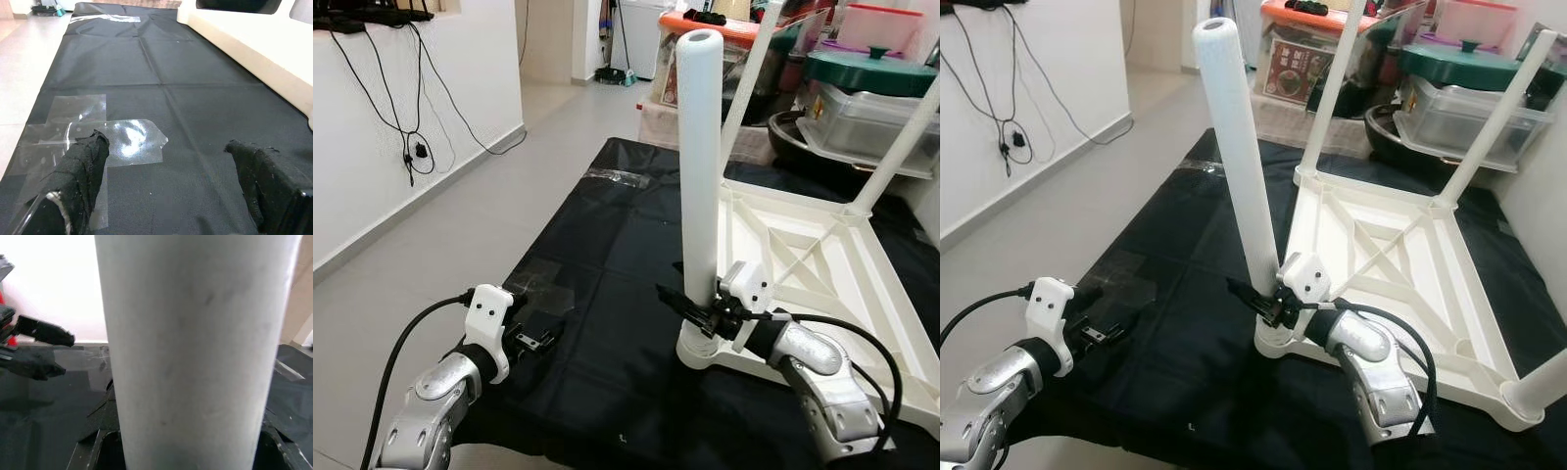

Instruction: Building children table

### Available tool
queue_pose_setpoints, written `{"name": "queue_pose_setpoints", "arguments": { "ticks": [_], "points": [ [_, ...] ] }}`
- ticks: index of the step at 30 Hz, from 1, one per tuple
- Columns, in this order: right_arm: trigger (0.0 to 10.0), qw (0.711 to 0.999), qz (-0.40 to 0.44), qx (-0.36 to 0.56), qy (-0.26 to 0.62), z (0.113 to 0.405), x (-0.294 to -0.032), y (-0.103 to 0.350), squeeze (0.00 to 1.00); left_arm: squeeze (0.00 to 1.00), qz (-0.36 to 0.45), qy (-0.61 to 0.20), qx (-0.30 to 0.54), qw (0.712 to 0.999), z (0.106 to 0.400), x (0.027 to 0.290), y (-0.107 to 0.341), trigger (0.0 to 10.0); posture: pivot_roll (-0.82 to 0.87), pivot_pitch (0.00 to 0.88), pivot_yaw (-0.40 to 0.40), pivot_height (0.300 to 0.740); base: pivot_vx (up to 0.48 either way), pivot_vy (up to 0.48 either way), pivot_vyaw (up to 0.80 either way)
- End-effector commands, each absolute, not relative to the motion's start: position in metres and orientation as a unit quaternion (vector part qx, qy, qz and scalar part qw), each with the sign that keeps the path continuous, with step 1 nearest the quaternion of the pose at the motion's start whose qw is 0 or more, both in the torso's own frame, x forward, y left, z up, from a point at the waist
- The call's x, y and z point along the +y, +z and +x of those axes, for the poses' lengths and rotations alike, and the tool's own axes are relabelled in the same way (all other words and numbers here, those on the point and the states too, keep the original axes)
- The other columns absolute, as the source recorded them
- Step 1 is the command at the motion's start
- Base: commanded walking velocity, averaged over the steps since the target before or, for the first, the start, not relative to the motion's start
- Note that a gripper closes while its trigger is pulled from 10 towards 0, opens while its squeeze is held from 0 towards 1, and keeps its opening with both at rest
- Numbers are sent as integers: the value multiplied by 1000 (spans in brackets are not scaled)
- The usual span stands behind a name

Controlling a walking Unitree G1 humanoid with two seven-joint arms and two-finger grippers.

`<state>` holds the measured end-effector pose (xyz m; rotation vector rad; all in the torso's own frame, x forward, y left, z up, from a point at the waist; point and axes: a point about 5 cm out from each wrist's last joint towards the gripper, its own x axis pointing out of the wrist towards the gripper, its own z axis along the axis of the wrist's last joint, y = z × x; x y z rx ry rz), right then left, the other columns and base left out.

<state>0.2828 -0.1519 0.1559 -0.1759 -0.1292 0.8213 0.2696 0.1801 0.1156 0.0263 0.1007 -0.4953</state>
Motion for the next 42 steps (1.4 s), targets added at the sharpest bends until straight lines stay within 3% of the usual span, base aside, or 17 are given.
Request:
{"name": "queue_pose_setpoints", "arguments": {
  "ticks": [1,11,35,39,42],
  "points": [
    [0,904,-53,-28,424,277,-141,140,0,0,6,-241,55,969,270,181,115,10000,143,0,-121,740,0,0,0],
    [0,925,-19,0,380,273,-146,127,0,0,2,-230,61,971,272,184,113,10000,141,0,-111,740,0,0,0],
    [0,928,-2,20,371,263,-138,124,0,0,-15,-212,69,975,274,187,110,10000,137,0,-121,740,0,0,0],
    [0,959,7,15,284,270,-142,125,0,0,-17,-208,69,976,275,187,110,10000,135,0,-121,740,0,0,0],
    [0,992,0,44,119,277,-155,124,0,0,-13,-196,68,978,276,190,111,10000,139,0,-122,740,0,0,0]
  ]
}}
